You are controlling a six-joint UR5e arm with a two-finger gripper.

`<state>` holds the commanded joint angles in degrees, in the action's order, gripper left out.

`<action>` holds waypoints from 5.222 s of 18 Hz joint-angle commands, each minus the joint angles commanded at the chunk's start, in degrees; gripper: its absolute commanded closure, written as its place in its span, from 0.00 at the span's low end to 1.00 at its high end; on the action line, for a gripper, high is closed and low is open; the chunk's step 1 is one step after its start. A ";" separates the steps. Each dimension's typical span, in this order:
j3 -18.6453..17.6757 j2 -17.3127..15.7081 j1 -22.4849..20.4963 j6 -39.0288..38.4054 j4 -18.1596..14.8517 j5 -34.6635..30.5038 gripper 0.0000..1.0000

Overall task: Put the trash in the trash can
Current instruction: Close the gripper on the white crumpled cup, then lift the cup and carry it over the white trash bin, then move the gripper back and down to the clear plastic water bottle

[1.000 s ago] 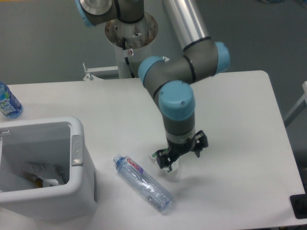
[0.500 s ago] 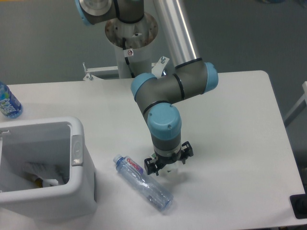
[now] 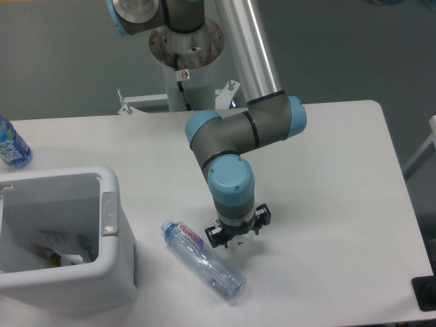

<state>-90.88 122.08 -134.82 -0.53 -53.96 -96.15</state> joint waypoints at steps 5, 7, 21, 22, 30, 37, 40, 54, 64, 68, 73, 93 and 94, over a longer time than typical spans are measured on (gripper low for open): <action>-0.18 -0.61 -0.09 -0.35 -0.26 -0.18 0.87; -0.17 -1.14 -0.09 -0.09 -0.61 0.00 1.00; 13.35 -10.89 -8.61 -2.80 -0.62 19.67 1.00; 14.32 -12.38 -8.70 -3.42 -0.53 21.34 1.00; 15.47 -18.02 -4.06 -10.01 -0.35 29.26 1.00; 15.03 -18.37 5.09 -10.81 -0.35 30.32 1.00; 15.03 -18.19 8.60 -10.81 -0.35 31.99 1.00; 13.54 -15.82 13.27 -5.54 3.78 34.63 0.00; 13.10 -16.00 0.80 -12.92 3.69 32.79 0.00; 10.82 -15.39 -2.98 -12.39 3.43 22.61 0.00; 11.86 -9.16 -4.48 -11.34 4.39 15.92 0.00; 12.39 7.38 -0.09 -5.62 4.66 8.26 0.00; 12.31 7.73 0.00 -5.71 4.66 8.17 0.00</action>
<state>-78.57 129.81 -134.83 -6.24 -49.31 -87.98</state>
